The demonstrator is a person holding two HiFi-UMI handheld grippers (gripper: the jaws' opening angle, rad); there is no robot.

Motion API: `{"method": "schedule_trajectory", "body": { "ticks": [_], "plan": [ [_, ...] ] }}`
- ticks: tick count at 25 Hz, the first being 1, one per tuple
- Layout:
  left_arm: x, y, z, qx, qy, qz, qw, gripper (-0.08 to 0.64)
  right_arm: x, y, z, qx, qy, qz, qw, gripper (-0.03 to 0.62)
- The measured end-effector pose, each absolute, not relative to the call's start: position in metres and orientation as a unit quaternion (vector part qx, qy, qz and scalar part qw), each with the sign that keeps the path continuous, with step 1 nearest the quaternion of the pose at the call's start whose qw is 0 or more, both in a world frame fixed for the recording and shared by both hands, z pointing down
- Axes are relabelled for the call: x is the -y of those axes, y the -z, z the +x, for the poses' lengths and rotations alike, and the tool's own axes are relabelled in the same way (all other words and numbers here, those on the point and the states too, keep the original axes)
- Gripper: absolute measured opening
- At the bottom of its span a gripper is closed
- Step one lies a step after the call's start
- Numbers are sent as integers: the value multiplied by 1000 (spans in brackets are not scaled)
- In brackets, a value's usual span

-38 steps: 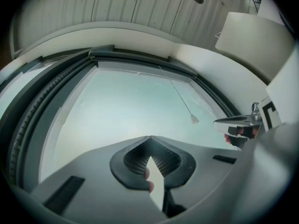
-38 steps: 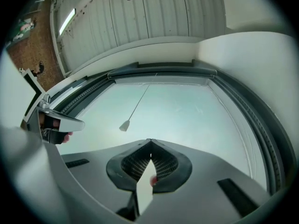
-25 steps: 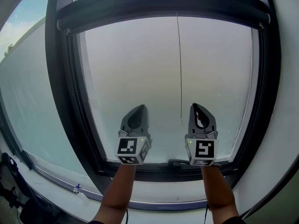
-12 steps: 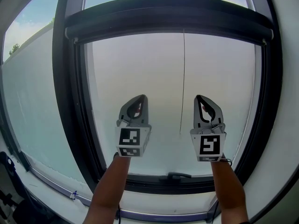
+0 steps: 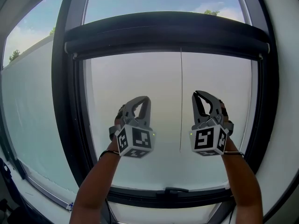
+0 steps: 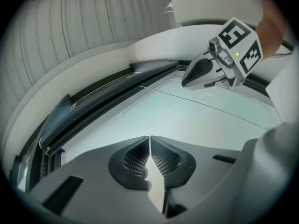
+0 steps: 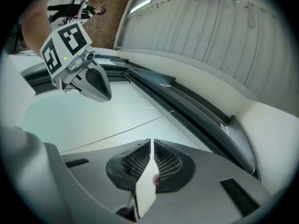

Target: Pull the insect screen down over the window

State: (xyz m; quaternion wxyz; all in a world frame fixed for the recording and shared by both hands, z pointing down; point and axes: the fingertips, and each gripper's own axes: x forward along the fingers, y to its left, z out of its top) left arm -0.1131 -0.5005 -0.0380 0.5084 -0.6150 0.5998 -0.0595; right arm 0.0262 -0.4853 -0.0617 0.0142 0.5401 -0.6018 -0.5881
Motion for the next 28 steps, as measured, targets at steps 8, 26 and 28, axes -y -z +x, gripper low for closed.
{"method": "schedule_trajectory", "body": {
  "ticks": [8, 26, 28],
  "plan": [
    [492, 89, -118, -612, 116, -548, 558, 88, 487, 93, 33, 548, 641, 532, 74, 80],
    [506, 163, -149, -631, 320, -349, 615, 318, 520, 163, 58, 411, 697, 542, 228, 272],
    [506, 168, -145, -629, 320, -356, 613, 318, 515, 173, 54, 409, 697, 543, 229, 272]
  ]
}}
